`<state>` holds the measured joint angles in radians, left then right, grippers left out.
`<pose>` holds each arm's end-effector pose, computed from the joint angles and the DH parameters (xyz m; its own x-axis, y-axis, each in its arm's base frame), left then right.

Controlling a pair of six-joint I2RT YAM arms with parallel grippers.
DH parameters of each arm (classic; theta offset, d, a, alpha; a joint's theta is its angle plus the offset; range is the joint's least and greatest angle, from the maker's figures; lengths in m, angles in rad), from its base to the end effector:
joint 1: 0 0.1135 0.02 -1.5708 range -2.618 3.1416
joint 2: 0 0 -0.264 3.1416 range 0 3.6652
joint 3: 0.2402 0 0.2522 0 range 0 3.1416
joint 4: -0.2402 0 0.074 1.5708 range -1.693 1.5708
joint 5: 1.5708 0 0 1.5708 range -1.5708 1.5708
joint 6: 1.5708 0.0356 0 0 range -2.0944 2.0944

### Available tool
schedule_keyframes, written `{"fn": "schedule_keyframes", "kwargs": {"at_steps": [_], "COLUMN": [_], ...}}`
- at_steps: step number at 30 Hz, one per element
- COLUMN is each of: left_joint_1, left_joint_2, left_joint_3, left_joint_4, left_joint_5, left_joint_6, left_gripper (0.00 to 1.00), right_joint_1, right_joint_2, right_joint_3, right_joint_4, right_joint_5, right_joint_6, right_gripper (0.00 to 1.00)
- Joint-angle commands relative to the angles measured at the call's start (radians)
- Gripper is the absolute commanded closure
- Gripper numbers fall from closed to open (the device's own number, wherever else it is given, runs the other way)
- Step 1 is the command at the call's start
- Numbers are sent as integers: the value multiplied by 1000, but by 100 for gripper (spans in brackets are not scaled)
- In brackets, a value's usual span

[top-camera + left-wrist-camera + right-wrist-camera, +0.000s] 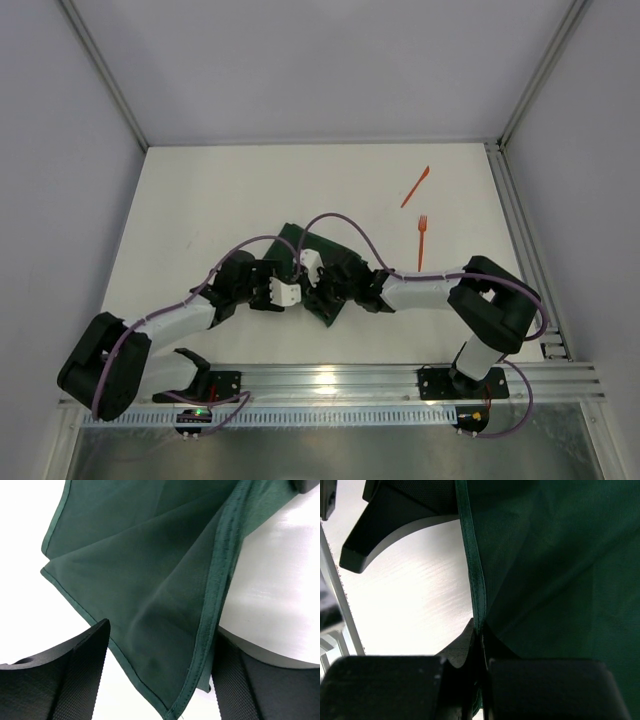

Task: Fold the napkin into a case and place the utensils inside
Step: Pick up the upper triangle-folded napkin from the center of the board.

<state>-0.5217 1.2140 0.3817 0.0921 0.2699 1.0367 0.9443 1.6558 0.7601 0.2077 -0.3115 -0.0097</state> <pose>0.1834 -0.1164 0.1471 0.2627 0.8059 -0.5306 0.8347 0.0861 0.5440 0.1821 0.2702 0.1543 -0.3635 -0.5179 -0.7744 -0.9135 0.3613 0.1871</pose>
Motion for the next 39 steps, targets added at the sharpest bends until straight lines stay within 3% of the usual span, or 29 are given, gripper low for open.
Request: {"fn": "schedule_keyframes", "kwargs": {"at_steps": [1,5,12,15,17,22,29,35,39], "left_joint_1": [-6,-11,-32,-44,-47,-47,-47,-46,-44], "left_joint_2": [-17,-53,-38,-27,-1,31,-80,-79,-74], "left_joint_3": [-24,37,28,10,2,0,-24,-24,26], "left_joint_4": [-81,-225,-100,16,90,162,68,64,12], "left_joint_5": [47,133,43,-50,-119,-191,-231,-253,-247], "left_joint_6": [40,16,-119,-141,-173,-182,-144,-135,-142], "left_gripper": [22,20,21,26,40,51,56,58,70], "right_joint_1": [-13,-30,-41,-39,-41,-39,-52,-53,-53], "right_joint_2": [-14,-8,2,2,1,-7,-25,-25,-28], "right_joint_3": [39,62,91,99,99,93,76,73,79], "right_joint_4": [27,29,33,25,21,16,-10,-5,-17], "right_joint_5": [-29,-49,-63,-69,-69,-66,-60,-61,-58], "right_joint_6": [39,76,97,93,93,96,86,86,77], "right_gripper": [96,96,96,96,96,96,96,96,96]}}
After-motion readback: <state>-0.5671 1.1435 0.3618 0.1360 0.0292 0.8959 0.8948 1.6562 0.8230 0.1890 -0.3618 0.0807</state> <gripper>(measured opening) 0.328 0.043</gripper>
